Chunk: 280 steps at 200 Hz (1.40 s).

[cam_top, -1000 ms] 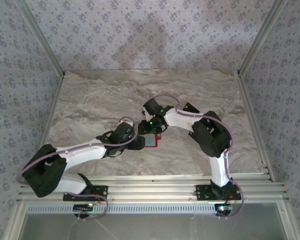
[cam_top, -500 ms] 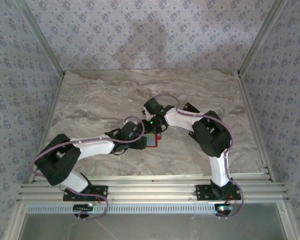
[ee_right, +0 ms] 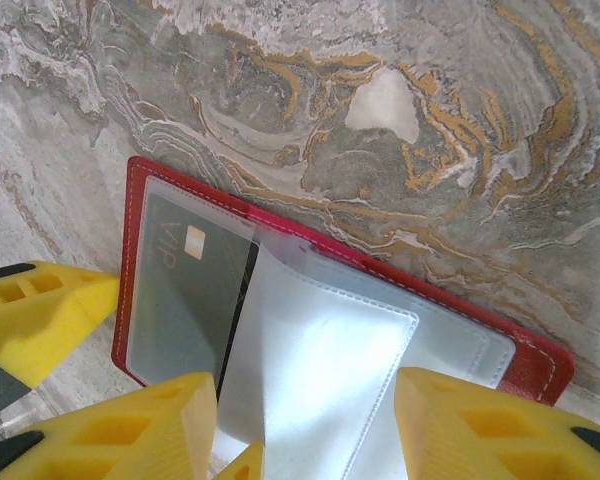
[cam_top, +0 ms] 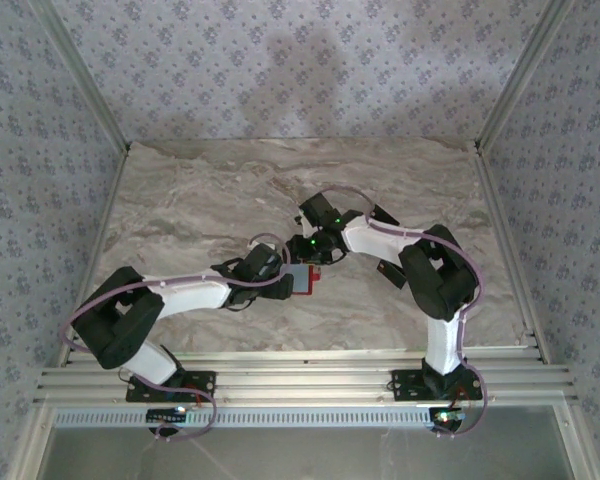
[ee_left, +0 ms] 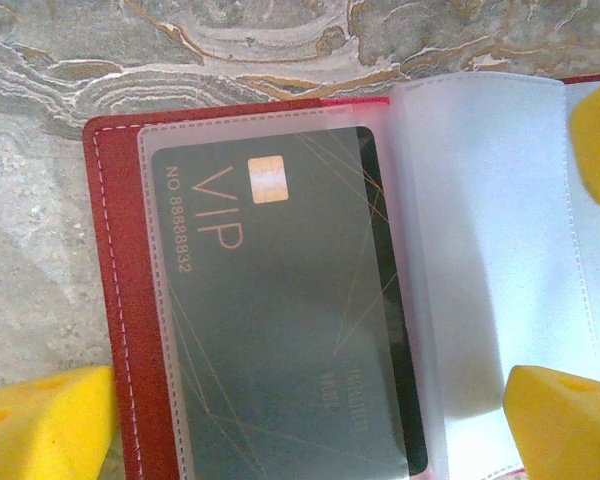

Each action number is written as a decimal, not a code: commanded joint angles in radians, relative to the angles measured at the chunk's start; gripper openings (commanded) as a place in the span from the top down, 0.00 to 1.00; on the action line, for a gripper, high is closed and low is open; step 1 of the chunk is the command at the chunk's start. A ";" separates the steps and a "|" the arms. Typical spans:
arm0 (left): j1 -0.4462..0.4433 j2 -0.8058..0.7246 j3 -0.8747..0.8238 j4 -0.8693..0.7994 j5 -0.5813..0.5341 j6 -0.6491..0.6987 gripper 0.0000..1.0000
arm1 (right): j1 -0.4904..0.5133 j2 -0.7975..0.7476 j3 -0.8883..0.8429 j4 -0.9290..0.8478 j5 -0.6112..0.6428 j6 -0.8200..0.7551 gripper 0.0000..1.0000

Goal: Put the credit cards into the card holder

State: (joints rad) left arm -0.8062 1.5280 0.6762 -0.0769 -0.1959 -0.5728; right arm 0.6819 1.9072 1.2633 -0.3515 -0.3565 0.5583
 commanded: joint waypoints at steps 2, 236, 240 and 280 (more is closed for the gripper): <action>-0.001 0.019 -0.006 -0.018 -0.030 -0.006 0.01 | 0.000 -0.007 -0.024 0.014 -0.011 0.026 0.48; 0.002 -0.136 -0.012 -0.056 -0.058 -0.010 0.00 | 0.027 0.098 0.061 0.052 -0.126 0.046 0.48; 0.004 -0.146 -0.015 -0.059 -0.059 -0.010 0.00 | 0.028 0.102 0.066 0.048 -0.127 0.046 0.49; 0.012 -0.168 -0.023 -0.067 -0.047 0.002 0.00 | 0.046 0.134 0.104 0.030 -0.123 0.045 0.49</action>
State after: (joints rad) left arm -0.8024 1.3685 0.6685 -0.1123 -0.2329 -0.5758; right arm 0.7155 2.0144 1.3300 -0.2813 -0.4629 0.5949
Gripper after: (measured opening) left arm 0.997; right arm 0.516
